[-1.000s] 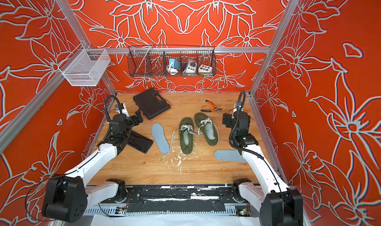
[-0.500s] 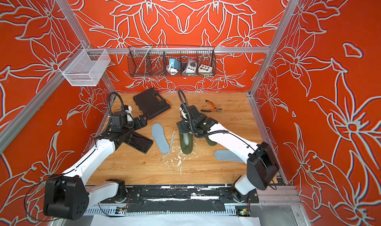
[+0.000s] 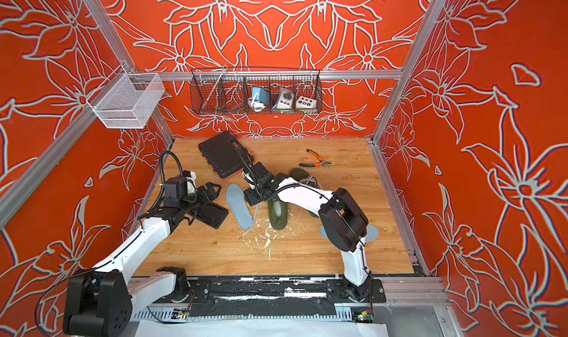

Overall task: Insert the insole into the shoe
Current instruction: Pick up the insole from the center of the board.

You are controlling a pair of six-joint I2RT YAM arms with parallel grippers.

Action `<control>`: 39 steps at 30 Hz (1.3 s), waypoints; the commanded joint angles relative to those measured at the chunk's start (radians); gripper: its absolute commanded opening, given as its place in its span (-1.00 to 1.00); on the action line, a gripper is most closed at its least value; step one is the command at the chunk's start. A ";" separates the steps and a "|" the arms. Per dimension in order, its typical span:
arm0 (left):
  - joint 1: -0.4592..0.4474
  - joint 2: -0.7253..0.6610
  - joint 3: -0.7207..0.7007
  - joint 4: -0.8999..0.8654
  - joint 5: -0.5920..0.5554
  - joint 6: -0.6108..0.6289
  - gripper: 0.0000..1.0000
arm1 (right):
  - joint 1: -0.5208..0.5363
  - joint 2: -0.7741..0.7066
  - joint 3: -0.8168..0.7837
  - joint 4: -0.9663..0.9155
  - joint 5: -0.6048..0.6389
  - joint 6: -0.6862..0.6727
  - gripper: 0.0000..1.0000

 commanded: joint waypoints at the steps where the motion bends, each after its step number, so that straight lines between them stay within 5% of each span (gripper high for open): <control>1: 0.017 -0.015 -0.009 0.015 0.057 -0.033 0.79 | 0.009 0.056 0.062 0.004 -0.050 0.027 0.04; 19: 0.026 0.059 -0.013 0.070 0.146 -0.012 0.73 | 0.025 0.263 0.167 0.019 -0.122 0.086 -0.25; 24: 0.026 0.063 -0.009 0.082 0.167 -0.004 0.72 | 0.030 0.264 0.163 0.031 -0.124 0.097 -0.68; 27: 0.026 0.069 -0.003 0.089 0.179 -0.003 0.70 | 0.030 0.236 0.161 0.024 -0.108 0.097 -1.00; 39: 0.023 0.067 0.054 0.154 0.337 -0.029 0.55 | -0.004 -0.072 0.003 0.020 -0.046 0.136 -1.00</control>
